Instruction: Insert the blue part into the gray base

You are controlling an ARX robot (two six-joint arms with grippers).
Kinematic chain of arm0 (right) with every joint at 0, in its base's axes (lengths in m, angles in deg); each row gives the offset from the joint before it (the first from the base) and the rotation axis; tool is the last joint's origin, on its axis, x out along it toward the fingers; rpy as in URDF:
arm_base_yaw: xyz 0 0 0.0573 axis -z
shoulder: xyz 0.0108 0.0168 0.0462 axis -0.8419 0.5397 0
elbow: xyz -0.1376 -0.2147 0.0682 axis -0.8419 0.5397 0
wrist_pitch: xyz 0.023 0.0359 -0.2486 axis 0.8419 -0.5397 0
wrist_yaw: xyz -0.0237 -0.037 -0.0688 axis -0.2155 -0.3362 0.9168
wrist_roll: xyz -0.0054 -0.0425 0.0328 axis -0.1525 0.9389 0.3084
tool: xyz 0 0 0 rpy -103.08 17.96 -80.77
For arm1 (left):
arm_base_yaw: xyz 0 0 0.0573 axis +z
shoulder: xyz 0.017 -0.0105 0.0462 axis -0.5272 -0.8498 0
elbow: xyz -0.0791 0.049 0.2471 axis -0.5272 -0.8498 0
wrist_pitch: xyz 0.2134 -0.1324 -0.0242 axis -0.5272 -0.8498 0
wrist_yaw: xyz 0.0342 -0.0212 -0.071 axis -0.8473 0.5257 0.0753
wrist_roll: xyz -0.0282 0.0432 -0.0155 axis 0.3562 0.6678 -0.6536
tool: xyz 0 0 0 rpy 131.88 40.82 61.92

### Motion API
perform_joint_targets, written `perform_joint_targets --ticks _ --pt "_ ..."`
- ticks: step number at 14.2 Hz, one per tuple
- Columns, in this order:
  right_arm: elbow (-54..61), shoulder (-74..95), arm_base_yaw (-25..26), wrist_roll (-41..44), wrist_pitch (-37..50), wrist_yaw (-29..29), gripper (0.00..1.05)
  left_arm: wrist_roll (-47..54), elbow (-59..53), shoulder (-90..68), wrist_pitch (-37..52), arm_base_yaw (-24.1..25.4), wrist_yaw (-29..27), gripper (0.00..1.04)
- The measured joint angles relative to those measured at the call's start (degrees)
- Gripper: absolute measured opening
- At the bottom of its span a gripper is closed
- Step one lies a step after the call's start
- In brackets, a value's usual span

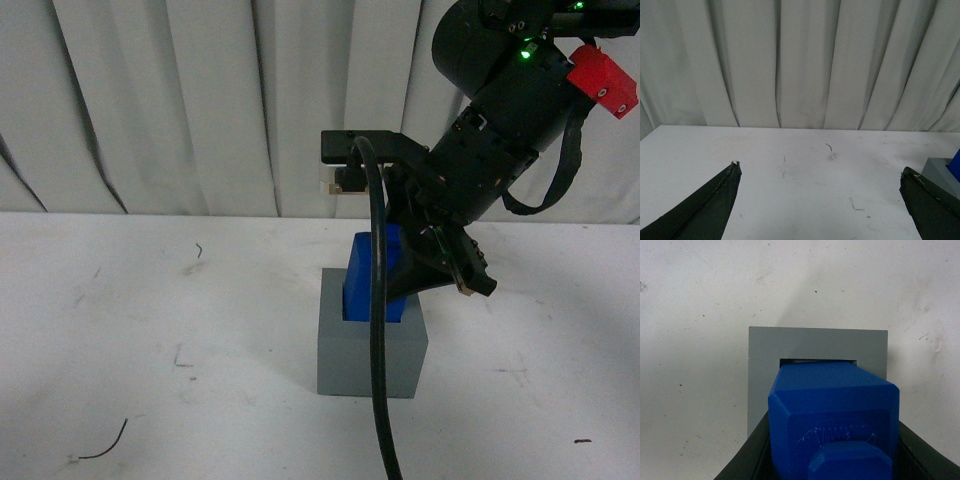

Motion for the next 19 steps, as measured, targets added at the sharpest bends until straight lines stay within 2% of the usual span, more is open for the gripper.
perform_joint_targets --ticks 2,3,6,7,13,16,19 --pt "0.83 -0.02 -0.07 -0.15 0.87 0.13 0.47 0.0 0.0 0.0 0.0 0.0 0.0 0.98" --pt "1.18 -0.02 -0.04 -0.15 0.68 0.66 0.62 0.0 0.0 0.0 -0.02 0.0 0.0 0.98" --pt "2.23 -0.13 0.0 0.87 0.68 0.48 0.95 0.0 0.0 0.0 -0.02 0.0 0.0 0.98" --pt "2.67 -0.46 0.0 1.46 0.5 0.22 0.98 0.0 0.0 0.0 -0.02 0.0 0.0 0.98" --pt "2.71 -4.24 1.6 6.88 -1.33 -1.62 0.98 0.0 0.0 0.0 -0.02 0.0 0.0 0.98" --pt "2.73 -8.35 4.33 7.89 0.37 -2.93 0.98 0.0 0.0 0.0 -0.02 0.0 -0.02 0.98" --pt "2.71 -12.76 7.37 10.88 -3.65 -5.46 0.98 0.0 0.0 0.0 -0.02 0.0 0.0 0.98"
